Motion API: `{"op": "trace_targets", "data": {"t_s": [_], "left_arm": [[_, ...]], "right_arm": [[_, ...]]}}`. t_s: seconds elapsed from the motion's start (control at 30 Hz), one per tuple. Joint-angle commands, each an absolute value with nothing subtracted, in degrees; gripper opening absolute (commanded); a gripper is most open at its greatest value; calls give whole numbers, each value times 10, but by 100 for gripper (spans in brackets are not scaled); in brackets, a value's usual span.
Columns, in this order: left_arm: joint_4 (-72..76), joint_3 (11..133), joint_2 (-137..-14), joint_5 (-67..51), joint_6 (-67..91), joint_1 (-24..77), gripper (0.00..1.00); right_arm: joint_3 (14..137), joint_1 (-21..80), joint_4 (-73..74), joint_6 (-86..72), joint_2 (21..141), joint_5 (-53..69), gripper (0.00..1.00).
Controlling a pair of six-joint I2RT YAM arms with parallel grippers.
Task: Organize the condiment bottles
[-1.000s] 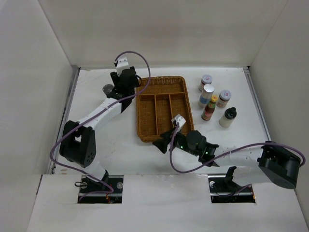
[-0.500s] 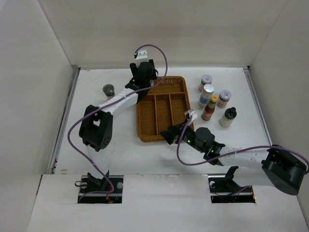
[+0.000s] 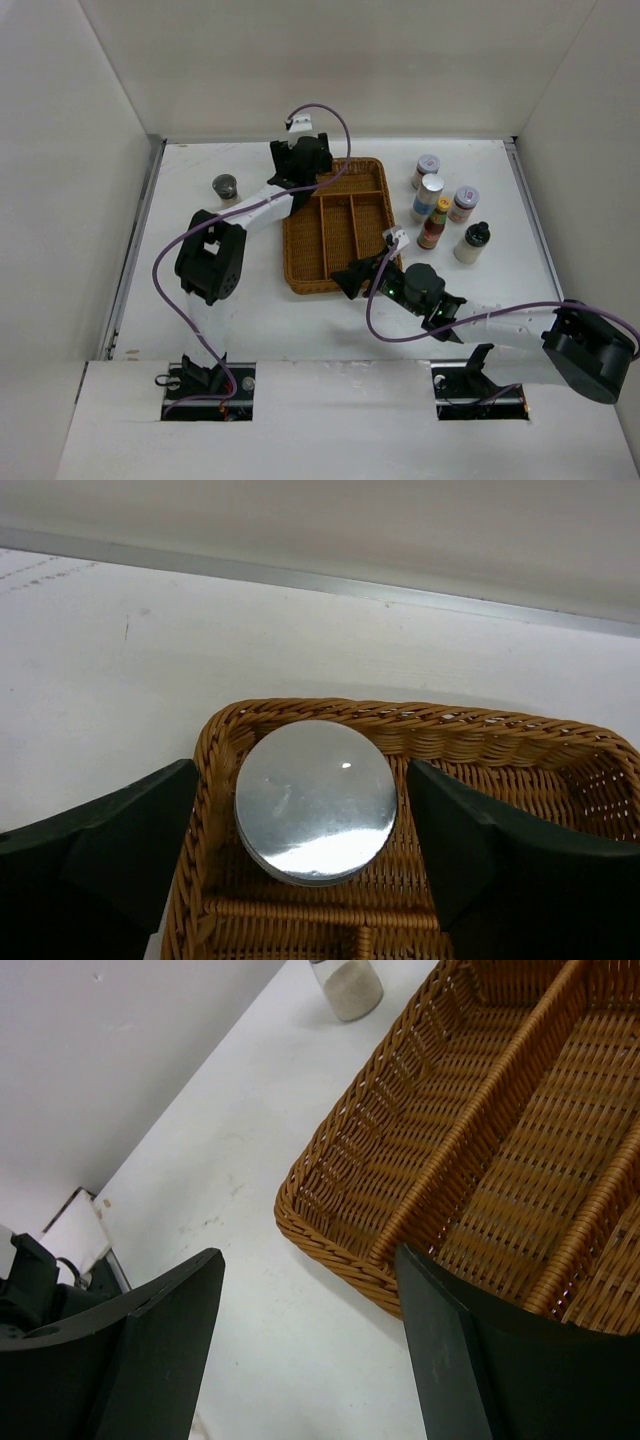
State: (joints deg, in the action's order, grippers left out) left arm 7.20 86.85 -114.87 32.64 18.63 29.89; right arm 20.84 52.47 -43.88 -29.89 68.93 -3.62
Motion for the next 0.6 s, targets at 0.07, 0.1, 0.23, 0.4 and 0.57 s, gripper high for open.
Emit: {"op": "trace_targets", "data": {"t_s": [0.07, 0.1, 0.23, 0.4, 0.57], "left_arm": [[112, 857, -1099, 337, 184, 299, 92], [113, 850, -1087, 338, 183, 299, 93], [101, 813, -1029, 359, 181, 298, 95], [69, 716, -933, 381, 209, 275, 96], [-2, 651, -888, 379, 266, 217, 95]], "right_arm": [[217, 515, -458, -307, 689, -35, 76], [217, 517, -454, -303, 685, -36, 76], [215, 513, -457, -308, 691, -39, 77], [210, 510, -462, -308, 684, -44, 78], [214, 513, -457, -302, 678, -44, 78]]}}
